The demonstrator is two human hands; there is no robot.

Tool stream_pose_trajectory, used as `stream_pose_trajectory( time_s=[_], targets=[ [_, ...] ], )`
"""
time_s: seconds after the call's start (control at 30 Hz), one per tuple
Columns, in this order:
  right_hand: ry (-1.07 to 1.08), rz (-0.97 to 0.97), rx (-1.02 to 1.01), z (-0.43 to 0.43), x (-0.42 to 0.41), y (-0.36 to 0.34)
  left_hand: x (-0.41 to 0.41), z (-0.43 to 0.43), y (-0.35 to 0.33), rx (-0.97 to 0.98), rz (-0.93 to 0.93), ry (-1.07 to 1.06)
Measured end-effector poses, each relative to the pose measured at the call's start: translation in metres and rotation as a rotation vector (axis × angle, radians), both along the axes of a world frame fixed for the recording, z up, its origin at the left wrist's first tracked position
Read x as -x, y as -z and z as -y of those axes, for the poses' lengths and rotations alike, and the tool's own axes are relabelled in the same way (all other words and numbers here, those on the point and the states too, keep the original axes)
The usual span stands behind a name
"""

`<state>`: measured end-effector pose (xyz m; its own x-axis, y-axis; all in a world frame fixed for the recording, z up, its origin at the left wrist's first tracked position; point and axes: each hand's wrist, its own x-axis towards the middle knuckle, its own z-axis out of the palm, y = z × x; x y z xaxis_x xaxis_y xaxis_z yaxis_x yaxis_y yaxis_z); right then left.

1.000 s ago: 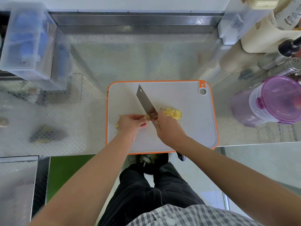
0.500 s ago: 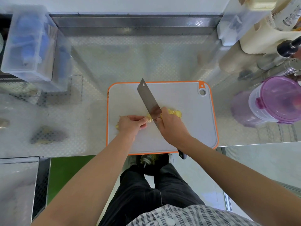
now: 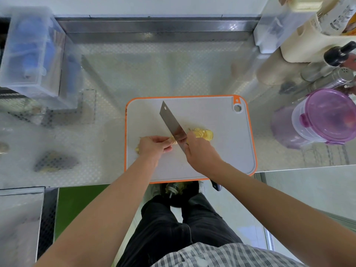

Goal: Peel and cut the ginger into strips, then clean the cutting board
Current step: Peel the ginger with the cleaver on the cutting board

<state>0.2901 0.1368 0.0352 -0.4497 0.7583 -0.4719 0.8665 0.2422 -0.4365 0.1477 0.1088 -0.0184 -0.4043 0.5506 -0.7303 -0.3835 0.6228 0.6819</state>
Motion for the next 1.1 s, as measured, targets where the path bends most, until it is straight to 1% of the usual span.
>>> stream_pose_trajectory(
  time_s=[0.23, 0.4, 0.5, 0.57, 0.67, 0.73, 0.8, 0.87, 0.9, 0.97, 1.03, 1.1],
  targets=[
    [0.032, -0.055, 0.001, -0.006, 0.013, 0.012, 0.002, 0.0, 0.003, 0.002, -0.004, 0.009],
    [0.032, 0.026, -0.038, -0.004, 0.025, 0.023, 0.002, 0.002, 0.004, -0.014, -0.003, 0.033],
    [0.046, 0.023, -0.027, -0.003, 0.024, 0.026, 0.0, 0.004, 0.002, -0.035, -0.008, 0.043],
    [0.054, 0.013, -0.022, -0.004, 0.022, 0.026, 0.0, 0.005, 0.001, -0.06, -0.052, 0.066],
    [0.05, -0.006, -0.029, -0.006, 0.018, 0.025, -0.002, 0.014, 0.002, -0.121, -0.211, 0.176],
    [0.049, -0.026, -0.038, -0.005, 0.013, 0.022, -0.002, 0.022, 0.002, -0.159, -0.425, 0.33],
    [0.054, -0.051, -0.039, -0.002, 0.007, 0.016, -0.002, 0.027, 0.001, -0.213, -0.684, 0.501],
    [0.034, -0.061, -0.04, 0.003, 0.001, 0.011, -0.004, 0.029, 0.0, -0.243, -0.9, 0.587],
    [0.025, -0.059, -0.043, 0.006, -0.002, 0.01, -0.006, 0.03, -0.001, -0.231, -0.97, 0.585],
    [0.021, -0.041, -0.043, 0.012, -0.004, 0.008, -0.009, 0.032, -0.003, -0.154, -1.019, 0.524],
    [0.01, -0.001, -0.03, 0.02, -0.005, 0.007, -0.012, 0.036, -0.003, -0.046, -1.014, 0.478],
    [-0.024, 0.04, -0.029, 0.028, -0.003, 0.01, -0.016, 0.04, -0.001, 0.011, -0.991, 0.436]
  ],
)
